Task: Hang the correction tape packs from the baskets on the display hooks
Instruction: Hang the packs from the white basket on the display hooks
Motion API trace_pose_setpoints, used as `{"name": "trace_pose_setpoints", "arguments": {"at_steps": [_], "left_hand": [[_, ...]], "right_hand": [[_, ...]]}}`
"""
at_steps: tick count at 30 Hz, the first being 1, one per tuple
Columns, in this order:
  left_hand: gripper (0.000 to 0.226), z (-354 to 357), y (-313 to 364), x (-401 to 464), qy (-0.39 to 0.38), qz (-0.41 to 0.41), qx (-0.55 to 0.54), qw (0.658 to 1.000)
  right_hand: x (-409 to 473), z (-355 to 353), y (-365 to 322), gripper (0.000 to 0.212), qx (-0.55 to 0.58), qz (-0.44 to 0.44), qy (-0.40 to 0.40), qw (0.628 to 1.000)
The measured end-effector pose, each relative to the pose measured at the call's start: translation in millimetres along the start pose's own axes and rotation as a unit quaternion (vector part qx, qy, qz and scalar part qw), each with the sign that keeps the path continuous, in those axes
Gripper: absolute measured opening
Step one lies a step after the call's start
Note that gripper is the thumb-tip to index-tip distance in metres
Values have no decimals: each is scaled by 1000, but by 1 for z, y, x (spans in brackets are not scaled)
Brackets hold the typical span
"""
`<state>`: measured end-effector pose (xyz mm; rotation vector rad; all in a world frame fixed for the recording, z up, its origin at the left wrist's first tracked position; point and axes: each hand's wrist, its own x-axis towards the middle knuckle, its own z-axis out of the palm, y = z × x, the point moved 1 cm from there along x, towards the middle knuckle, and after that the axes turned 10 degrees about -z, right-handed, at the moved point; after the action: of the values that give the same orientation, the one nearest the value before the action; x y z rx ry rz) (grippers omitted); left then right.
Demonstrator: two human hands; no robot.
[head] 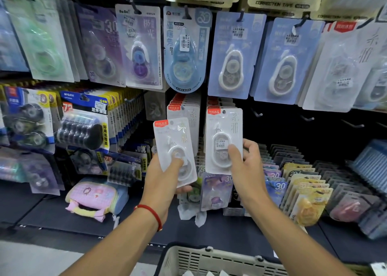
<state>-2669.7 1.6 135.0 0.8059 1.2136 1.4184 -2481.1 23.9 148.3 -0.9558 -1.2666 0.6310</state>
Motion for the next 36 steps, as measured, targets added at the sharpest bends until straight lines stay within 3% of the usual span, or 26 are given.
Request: {"name": "trace_pose_setpoints", "arguments": {"at_steps": [9, 13, 15, 18, 22, 24, 29, 36], "left_hand": [[29, -6, 2, 1, -8, 42, 16, 999], [27, -3, 1, -1, -25, 75, 37, 996], [28, 1, 1, -3, -48, 77, 38, 995], [29, 9, 2, -7, -92, 52, 11, 994], [36, 22, 3, -14, -166, 52, 0, 985], [39, 28, 2, -16, -184, 61, 12, 981], [54, 39, -5, -15, -123, 70, 36, 989], [52, 53, -8, -11, -115, 65, -8, 991]], "right_hand": [[1, 1, 4, 17, -46, -15, 42, 998], [6, -5, 12, 50, -180, 44, -22, 982], [5, -8, 16, 50, -224, 50, -43, 972], [0, -7, 11, 19, -144, 22, -94, 985], [-7, -3, 1, 23, -37, 25, -172, 984], [-9, -5, 0, 23, -27, 14, -155, 987], [-9, -11, -3, 10, 10, -4, -87, 996], [-7, -15, -8, 19, 15, -8, -29, 999]]}}
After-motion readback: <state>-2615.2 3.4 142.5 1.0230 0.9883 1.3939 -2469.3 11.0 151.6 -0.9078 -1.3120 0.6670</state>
